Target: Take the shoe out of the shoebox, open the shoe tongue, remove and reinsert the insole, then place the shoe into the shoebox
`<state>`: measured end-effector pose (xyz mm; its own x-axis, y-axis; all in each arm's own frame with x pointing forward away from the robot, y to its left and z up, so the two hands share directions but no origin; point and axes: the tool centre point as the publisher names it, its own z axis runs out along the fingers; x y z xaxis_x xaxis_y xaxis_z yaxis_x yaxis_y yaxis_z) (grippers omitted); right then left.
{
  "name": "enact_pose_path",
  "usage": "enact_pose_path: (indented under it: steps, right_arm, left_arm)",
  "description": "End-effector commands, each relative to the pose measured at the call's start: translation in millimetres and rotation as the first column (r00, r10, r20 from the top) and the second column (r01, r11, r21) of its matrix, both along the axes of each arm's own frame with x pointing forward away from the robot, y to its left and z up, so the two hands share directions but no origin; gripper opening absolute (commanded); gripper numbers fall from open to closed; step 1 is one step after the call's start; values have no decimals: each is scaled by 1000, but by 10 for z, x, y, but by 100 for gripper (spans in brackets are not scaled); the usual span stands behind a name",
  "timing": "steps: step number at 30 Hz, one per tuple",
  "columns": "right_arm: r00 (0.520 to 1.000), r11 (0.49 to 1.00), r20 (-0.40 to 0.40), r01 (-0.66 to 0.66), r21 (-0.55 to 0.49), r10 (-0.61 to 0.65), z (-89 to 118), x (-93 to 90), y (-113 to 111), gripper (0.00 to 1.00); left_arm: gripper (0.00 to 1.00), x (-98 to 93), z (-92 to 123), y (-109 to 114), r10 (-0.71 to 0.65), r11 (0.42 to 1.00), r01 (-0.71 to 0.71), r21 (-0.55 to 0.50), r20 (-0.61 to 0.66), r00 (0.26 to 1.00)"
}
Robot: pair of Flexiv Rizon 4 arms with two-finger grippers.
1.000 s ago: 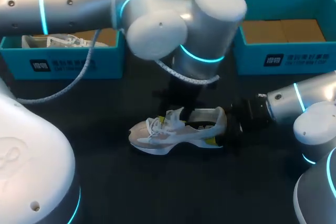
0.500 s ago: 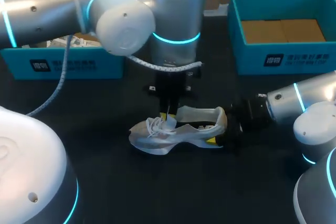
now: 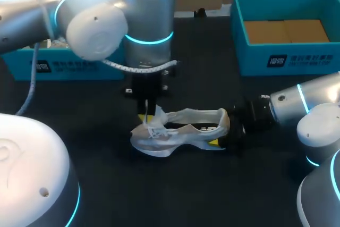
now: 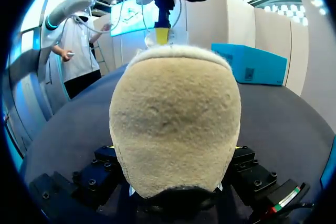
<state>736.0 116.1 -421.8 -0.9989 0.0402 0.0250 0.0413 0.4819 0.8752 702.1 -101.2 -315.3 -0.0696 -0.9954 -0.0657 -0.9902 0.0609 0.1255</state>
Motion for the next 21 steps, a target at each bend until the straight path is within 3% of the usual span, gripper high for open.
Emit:
enact_pose_path:
  steps: [1, 13, 14, 15, 16, 19, 21]
  right_arm:
    - [1000, 1000, -1, 1, -3, -1, -25, 20, 5, 0]
    - [1000, 1000, -1, 1, -3, -1, -25, 20, 5, 0]
    - [1000, 1000, -1, 1, -3, -1, -25, 20, 5, 0]
    - [1000, 1000, -1, 1, -3, -1, -25, 20, 5, 0]
    - [1000, 1000, -1, 1, -3, -1, -25, 20, 5, 0]
    - [1000, 1000, -1, 1, -3, -1, -25, 20, 5, 0]
    - [1000, 1000, -1, 1, -3, -1, -25, 20, 5, 0]
  left_arm:
    - [0, 68, -227, 90, 18, 999, -18, -30, -22, 1000]
    - [0, 112, -631, 210, 15, 1000, -16, -9, -35, 999]
    - [6, 104, -647, 222, 16, 1000, -16, -9, -37, 999]
    - [24, 94, -668, 243, 23, 1000, -24, -14, -43, 999]
    - [31, 91, -688, 262, 30, 999, -31, -14, -51, 998]
    - [36, 75, -734, 327, 56, 998, -56, -12, -63, 996]
    - [48, 49, -742, 384, 72, 997, -74, -14, -67, 995]
